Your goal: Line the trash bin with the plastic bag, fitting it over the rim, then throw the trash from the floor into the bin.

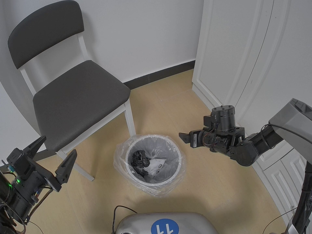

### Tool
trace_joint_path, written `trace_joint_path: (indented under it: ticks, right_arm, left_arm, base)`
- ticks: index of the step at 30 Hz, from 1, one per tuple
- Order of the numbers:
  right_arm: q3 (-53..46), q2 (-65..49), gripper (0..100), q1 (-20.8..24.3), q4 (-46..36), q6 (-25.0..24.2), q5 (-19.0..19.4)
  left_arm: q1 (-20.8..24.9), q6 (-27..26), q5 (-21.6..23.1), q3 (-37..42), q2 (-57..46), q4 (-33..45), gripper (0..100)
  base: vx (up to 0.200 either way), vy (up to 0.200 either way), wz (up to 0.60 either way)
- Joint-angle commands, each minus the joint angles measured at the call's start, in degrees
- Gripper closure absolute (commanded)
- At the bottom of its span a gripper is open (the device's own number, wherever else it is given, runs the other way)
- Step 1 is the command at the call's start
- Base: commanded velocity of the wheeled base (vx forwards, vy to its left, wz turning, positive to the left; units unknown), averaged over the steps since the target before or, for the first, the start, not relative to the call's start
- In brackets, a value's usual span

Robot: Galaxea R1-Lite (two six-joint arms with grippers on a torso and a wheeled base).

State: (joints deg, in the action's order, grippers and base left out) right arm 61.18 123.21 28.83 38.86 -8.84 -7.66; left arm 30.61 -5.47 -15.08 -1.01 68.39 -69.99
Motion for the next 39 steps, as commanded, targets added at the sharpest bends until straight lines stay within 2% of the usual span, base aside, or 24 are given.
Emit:
trace_joint_path:
  ticks: [1,5,10,17,26,31,34,39]
  right_arm:
    - [-4.06,-4.91,0,-2.73,4.91,1.28,0.62]
    - [-6.08,-6.32,0,-3.17,8.95,2.42,0.54]
    - [-10.12,-11.94,0,-4.05,13.61,6.38,-0.08]
    - [-15.31,-19.32,0,-6.33,20.73,9.19,-0.17]
    - [-20.58,-26.79,0,-9.49,24.33,11.04,-0.25]
    - [-22.16,-28.64,0,-10.11,24.86,11.04,-0.25]
    - [-26.47,-32.07,0,-10.29,24.86,10.95,-0.61]
    - [-33.06,-38.31,0,-10.99,24.86,10.95,-4.39]
  left_arm:
    - [-3.28,-1.73,0.14,-0.48,-6.07,0.64,0]
    - [-5.39,-3.05,0.23,-1.27,-6.69,0.64,0]
    - [-8.81,-4.81,0.23,-2.15,-8.1,0.64,0]
    - [-9.69,-5.34,0.14,-3.73,-10.56,1.17,0]
    - [-9.96,-6.92,0.05,-4.26,-12.14,1.43,0]
    - [-11.36,-7.09,0.05,-4.35,-12.67,1.43,0]
    - [-13.3,-8.85,0.14,-4.0,-12.84,1.52,0]
    - [-13.65,-9.2,-0.04,-4.0,-12.84,1.52,0]
  base:
    - [0.0,0.0,0.0]
    - [0.0,0.0,0.0]
    - [0.0,0.0,0.0]
    - [0.0,0.0,0.0]
    - [0.0,0.0,0.0]
    - [0.0,0.0,0.0]
    - [0.0,0.0,0.0]
    - [0.0,0.0,0.0]
